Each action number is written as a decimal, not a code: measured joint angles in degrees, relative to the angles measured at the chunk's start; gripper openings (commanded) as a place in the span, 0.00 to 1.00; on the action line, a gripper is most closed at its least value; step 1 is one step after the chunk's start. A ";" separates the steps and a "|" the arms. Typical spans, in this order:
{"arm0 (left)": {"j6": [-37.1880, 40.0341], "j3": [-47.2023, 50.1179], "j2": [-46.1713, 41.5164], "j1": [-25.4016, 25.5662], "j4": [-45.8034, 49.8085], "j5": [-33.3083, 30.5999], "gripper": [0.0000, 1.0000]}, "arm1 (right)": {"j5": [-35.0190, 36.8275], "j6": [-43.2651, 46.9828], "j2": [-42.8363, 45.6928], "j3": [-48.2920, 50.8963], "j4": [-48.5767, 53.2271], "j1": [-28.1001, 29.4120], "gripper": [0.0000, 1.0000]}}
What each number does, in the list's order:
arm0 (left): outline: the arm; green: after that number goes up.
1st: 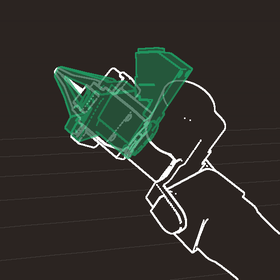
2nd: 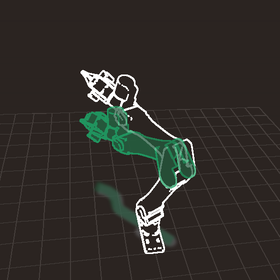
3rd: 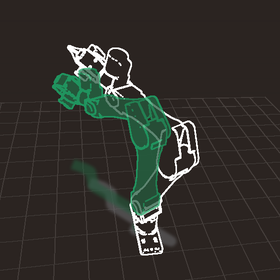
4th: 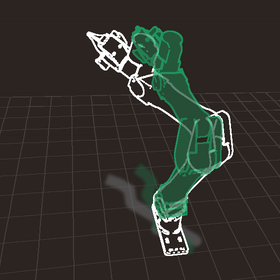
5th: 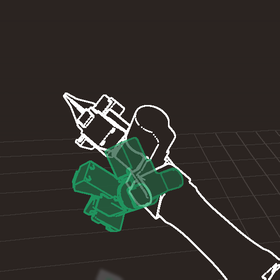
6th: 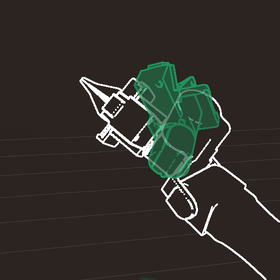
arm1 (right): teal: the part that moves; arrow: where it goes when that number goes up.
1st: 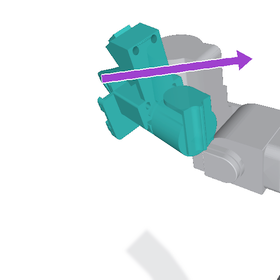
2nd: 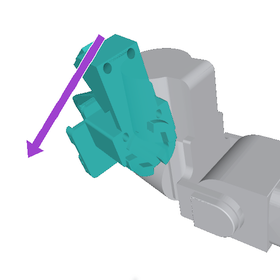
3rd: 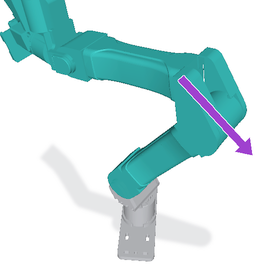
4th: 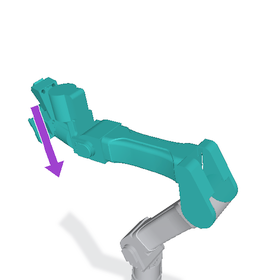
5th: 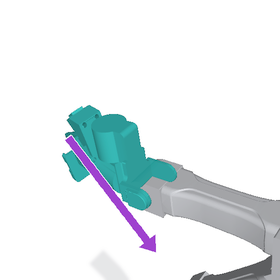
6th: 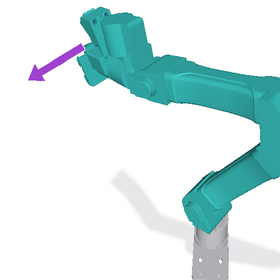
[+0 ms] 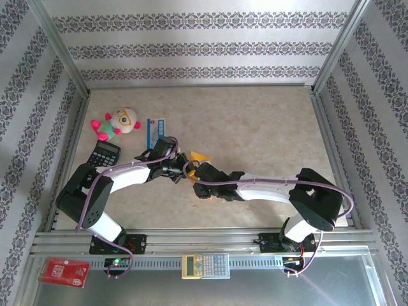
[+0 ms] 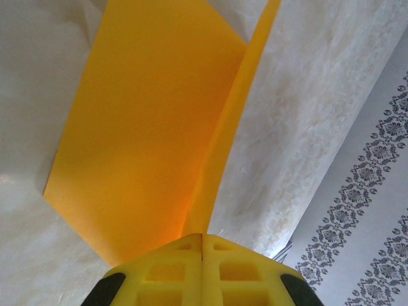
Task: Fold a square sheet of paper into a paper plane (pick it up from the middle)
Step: Fourth fold the wing at the center of the table.
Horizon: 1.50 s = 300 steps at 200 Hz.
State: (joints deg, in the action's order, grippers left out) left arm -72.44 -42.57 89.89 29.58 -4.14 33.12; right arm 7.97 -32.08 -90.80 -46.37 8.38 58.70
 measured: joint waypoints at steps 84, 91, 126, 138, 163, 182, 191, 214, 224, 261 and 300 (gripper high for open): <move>-0.11 0.00 0.07 0.00 -0.04 0.07 0.00 | 10.93 -1.88 -4.50 -1.81 3.06 2.97 0.34; -0.11 0.00 0.11 0.00 -0.04 0.07 0.00 | 11.17 -1.88 -4.50 -1.95 3.23 2.97 0.34; -0.09 0.02 0.37 0.00 -0.09 0.20 0.00 | 11.96 -1.86 -4.50 -2.99 3.65 2.97 0.32; -0.11 0.02 0.39 0.00 -0.09 0.26 0.00 | 12.15 -1.81 -4.52 -3.32 3.65 2.97 0.31; -0.11 0.02 0.42 0.00 -0.11 0.31 0.00 | 12.20 -1.62 -4.52 -3.69 3.80 2.97 0.27; -0.11 0.13 0.42 0.00 -0.13 0.31 0.00 | 12.26 -1.44 -4.63 -3.76 3.93 2.97 0.25; -0.11 0.24 0.44 0.00 -0.15 0.31 0.00 | 12.31 -1.44 -4.83 -3.78 3.98 2.97 0.25; -0.11 0.46 0.44 0.00 -0.13 0.52 0.00 | 12.39 -1.44 -5.66 -3.78 4.07 2.97 0.25; -0.11 0.46 0.52 0.00 -0.15 0.68 0.00 | 12.39 -1.44 -5.97 -3.78 4.07 2.97 0.25; -0.11 0.46 1.36 0.00 -0.33 0.74 0.00 | 12.41 -1.40 -6.23 -3.78 4.37 2.95 0.21; -0.11 0.46 1.53 0.00 -0.37 0.94 0.00 | 12.85 -0.96 -6.23 -3.78 4.70 2.91 0.13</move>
State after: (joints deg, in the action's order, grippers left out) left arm -72.55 -42.11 91.42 29.58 -4.51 34.06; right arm 20.82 -33.04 -97.03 -50.15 13.08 61.60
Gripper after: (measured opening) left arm 0.064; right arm 0.162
